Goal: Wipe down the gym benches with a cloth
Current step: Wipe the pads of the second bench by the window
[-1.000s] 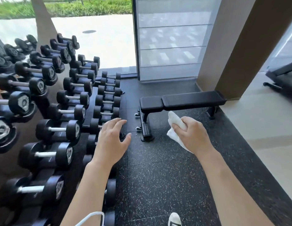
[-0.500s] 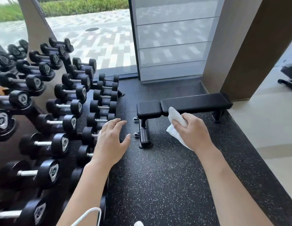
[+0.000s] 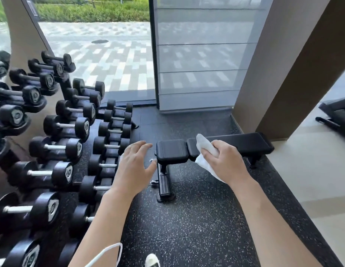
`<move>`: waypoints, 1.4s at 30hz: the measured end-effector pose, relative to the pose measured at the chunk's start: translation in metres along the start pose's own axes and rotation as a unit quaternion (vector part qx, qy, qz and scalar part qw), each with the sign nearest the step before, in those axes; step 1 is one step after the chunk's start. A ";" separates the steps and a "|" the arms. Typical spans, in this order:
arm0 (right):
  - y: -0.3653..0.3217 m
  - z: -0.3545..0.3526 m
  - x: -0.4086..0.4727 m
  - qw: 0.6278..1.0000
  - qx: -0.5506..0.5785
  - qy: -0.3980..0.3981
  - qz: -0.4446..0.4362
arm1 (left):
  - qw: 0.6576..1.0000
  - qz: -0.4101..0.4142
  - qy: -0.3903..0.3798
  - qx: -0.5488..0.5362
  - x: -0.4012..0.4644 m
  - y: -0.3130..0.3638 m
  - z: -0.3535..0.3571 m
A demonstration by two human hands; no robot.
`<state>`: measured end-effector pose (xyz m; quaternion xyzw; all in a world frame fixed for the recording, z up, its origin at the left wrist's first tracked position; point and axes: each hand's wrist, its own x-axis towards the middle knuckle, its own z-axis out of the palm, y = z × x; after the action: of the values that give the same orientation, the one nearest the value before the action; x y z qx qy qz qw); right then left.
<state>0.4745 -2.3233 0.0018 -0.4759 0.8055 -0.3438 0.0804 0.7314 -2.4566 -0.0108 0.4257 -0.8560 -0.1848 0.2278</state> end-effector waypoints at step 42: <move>0.052 0.206 0.506 0.980 0.070 -0.183 -0.031 | 0.988 -0.117 -0.021 0.103 0.442 -0.142 0.087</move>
<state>0.2608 -2.8217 -0.0859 -0.5485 0.7363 -0.3084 0.2490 0.5390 -2.8863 -0.0524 0.5402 -0.8192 -0.1300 0.1421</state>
